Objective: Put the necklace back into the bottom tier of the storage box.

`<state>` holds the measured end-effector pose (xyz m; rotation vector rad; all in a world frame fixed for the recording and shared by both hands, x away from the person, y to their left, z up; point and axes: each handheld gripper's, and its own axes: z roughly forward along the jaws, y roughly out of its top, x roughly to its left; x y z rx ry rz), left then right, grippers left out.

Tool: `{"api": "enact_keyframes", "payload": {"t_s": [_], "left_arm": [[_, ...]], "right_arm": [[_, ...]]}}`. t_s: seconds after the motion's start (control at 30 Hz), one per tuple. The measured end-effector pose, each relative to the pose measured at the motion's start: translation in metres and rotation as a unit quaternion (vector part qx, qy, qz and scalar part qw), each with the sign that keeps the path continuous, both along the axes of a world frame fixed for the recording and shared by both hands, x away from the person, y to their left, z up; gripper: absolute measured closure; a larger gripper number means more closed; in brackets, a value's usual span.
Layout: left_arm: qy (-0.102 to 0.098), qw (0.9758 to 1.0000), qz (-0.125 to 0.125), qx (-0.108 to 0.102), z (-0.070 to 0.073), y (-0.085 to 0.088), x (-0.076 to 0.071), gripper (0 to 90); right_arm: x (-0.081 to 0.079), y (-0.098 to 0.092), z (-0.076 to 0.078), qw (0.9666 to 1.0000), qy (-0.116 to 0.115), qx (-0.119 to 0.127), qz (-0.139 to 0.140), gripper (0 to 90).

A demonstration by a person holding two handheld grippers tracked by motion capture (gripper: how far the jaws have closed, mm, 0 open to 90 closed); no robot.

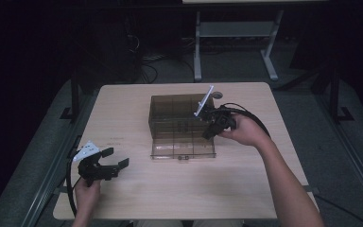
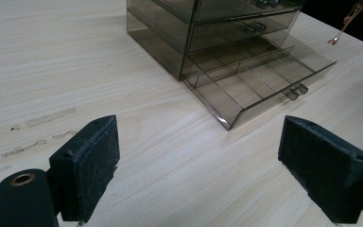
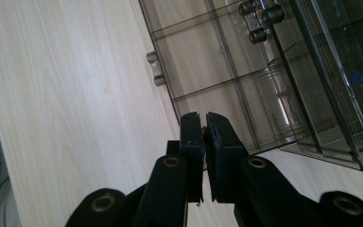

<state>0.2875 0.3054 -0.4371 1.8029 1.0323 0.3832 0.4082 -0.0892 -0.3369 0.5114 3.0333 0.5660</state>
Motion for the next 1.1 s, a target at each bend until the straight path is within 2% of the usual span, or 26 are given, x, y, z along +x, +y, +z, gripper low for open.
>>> {"api": "enact_keyframes", "payload": {"t_s": [0.57, 0.77, 1.1], "left_arm": [[0.000, 1.0000, -0.001, 0.000, 0.000, 0.000, 0.000, 12.9], [0.000, 1.0000, -0.002, -0.001, 0.000, 0.000, 0.000, 12.9], [0.000, 1.0000, -0.002, -0.001, 0.000, -0.001, 0.000, 12.9]], "right_arm": [[0.013, 0.008, -0.018, 0.9998, 0.011, -0.015, -0.009, 85.0], [0.015, 0.009, -0.023, 0.9997, 0.018, -0.009, -0.013, 85.0], [0.021, 0.005, -0.042, 0.9990, 0.035, -0.011, -0.024, 84.9]]}}
